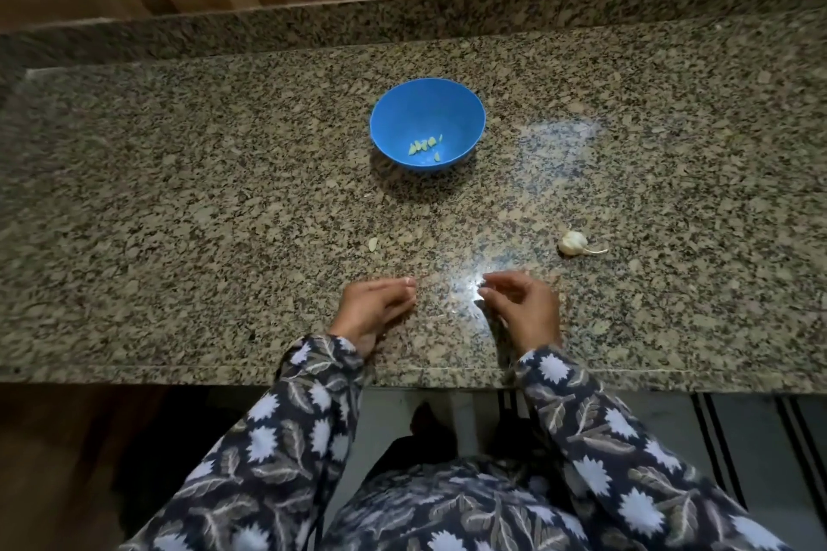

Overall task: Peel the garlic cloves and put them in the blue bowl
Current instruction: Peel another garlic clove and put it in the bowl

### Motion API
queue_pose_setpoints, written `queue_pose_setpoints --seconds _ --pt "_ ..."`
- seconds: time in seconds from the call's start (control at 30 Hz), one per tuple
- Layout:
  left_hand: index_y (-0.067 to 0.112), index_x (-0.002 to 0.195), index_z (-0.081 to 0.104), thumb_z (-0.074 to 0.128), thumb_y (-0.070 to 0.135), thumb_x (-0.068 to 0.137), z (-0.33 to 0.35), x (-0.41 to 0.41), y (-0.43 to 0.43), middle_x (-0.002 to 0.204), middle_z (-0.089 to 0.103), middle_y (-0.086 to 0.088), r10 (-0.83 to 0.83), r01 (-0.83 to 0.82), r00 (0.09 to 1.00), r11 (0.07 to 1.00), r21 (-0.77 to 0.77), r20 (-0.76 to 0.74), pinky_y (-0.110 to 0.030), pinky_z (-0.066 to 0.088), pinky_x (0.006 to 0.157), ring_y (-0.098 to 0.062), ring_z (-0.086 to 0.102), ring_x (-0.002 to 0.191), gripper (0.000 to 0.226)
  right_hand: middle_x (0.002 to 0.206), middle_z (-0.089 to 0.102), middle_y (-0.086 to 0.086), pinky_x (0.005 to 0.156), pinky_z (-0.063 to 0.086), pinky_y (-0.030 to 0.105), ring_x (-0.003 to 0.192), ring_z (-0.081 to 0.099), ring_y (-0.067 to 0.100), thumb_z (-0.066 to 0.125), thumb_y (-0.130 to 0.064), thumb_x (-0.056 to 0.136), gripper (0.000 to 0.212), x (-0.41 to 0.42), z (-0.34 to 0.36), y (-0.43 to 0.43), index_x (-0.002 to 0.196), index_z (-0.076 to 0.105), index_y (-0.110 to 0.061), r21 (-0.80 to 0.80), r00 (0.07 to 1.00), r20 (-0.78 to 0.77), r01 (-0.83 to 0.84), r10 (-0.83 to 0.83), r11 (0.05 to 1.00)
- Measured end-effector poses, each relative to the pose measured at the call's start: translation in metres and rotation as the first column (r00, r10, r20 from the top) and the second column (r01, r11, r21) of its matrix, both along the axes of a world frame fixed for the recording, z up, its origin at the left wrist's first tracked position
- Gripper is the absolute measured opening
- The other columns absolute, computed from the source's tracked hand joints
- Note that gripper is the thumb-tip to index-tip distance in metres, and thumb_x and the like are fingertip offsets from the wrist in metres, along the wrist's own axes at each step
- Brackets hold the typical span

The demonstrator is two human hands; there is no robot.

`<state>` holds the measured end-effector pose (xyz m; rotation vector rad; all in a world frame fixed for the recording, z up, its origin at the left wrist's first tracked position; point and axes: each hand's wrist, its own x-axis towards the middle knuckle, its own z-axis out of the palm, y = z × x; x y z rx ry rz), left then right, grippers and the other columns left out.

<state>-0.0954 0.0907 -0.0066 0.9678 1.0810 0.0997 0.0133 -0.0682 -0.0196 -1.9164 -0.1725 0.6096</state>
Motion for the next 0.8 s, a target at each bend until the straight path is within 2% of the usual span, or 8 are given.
queue_pose_setpoints --seconds 0.07,0.17,0.23,0.33,0.43,0.5,0.63,0.8 --pt "-0.004 0.096 0.065 0.060 -0.006 0.082 -0.003 -0.006 -0.001 0.102 0.069 -0.014 0.049 -0.048 0.998 0.998 -0.032 0.044 -0.023 0.057 0.075 -0.020 0.068 0.091 0.016 0.134 0.048 -0.005 0.110 0.027 0.030 0.125 0.041 0.009 0.058 -0.022 0.087 0.038 -0.007 -0.006 -0.004 0.124 0.055 -0.020 -0.193 0.917 0.245 -0.271 0.314 0.943" --pt "-0.007 0.099 0.063 0.059 -0.007 0.082 -0.004 -0.011 -0.013 0.103 0.069 -0.014 0.123 -0.123 0.988 0.992 -0.011 0.091 -0.026 0.055 0.082 -0.021 0.067 0.096 0.017 0.150 -0.011 -0.010 0.109 -0.018 0.033 0.137 -0.015 0.005 0.012 -0.054 0.089 0.063 -0.011 -0.025 -0.013 0.145 0.001 -0.029 -0.634 0.551 0.316 -0.482 0.772 0.604" --pt "-0.008 0.100 0.063 0.059 -0.007 0.083 -0.001 -0.011 -0.022 0.100 0.069 -0.013 0.178 -0.179 0.975 0.984 -0.002 0.133 -0.024 0.055 0.081 -0.019 0.067 0.094 0.017 0.148 -0.026 -0.006 0.110 -0.020 0.038 0.137 -0.024 0.010 -0.009 -0.062 0.082 0.072 -0.010 -0.035 -0.010 0.143 -0.017 -0.025 -0.712 0.424 0.306 -0.492 0.853 0.500" --pt "-0.010 0.099 0.063 0.058 -0.010 0.083 0.002 -0.015 -0.040 0.088 0.071 -0.011 0.310 -0.310 0.934 0.950 -0.024 0.178 -0.020 0.056 0.075 -0.015 0.069 0.082 0.017 0.150 -0.019 -0.007 0.115 -0.011 0.039 0.139 -0.017 0.011 -0.028 -0.068 0.069 0.085 -0.012 -0.042 0.012 0.141 -0.014 -0.025 -0.680 0.250 0.344 -0.599 0.905 0.423" --pt "-0.009 0.097 0.063 0.057 -0.011 0.083 0.003 -0.029 -0.062 0.077 0.072 -0.007 0.397 -0.400 0.896 0.916 -0.024 0.197 -0.018 0.056 0.070 -0.011 0.069 0.072 0.015 0.153 -0.003 -0.006 0.110 -0.011 0.031 0.136 -0.011 0.007 -0.017 -0.064 0.074 0.086 -0.009 -0.035 0.030 0.146 0.005 -0.023 -0.654 0.053 0.376 -0.692 0.925 0.305" --pt "-0.007 0.097 0.064 0.059 -0.010 0.082 0.003 -0.042 -0.071 0.085 0.072 -0.010 0.428 -0.437 0.881 0.899 0.002 0.200 -0.018 0.056 0.069 -0.012 0.070 0.076 0.016 0.152 0.018 -0.002 0.112 0.003 0.029 0.139 0.010 0.012 0.008 -0.056 0.087 0.069 -0.003 -0.032 0.023 0.144 0.028 -0.021 -0.590 -0.008 0.398 -0.768 0.917 0.249" --pt "-0.008 0.096 0.063 0.057 -0.011 0.082 0.002 -0.068 -0.091 0.081 0.073 -0.008 0.537 -0.557 0.811 0.830 0.026 0.230 -0.016 0.055 0.065 -0.012 0.070 0.074 0.015 0.123 0.061 0.002 0.088 0.053 0.037 0.107 0.062 0.021 0.056 -0.024 0.090 0.027 0.009 -0.036 -0.010 0.114 0.066 -0.018 -0.428 0.101 0.619 -0.788 0.779 0.442" --pt "-0.010 0.097 0.063 0.058 -0.013 0.082 -0.004 -0.087 -0.114 0.085 0.069 -0.011 0.618 -0.639 0.758 0.768 0.043 0.209 -0.017 0.056 0.066 -0.011 0.070 0.072 0.016 0.093 0.070 0.012 0.059 0.055 0.029 0.072 0.069 0.025 0.071 -0.008 0.069 0.025 0.016 -0.030 -0.014 0.094 0.070 -0.004 -0.548 -0.168 0.711 -0.741 0.683 0.388"
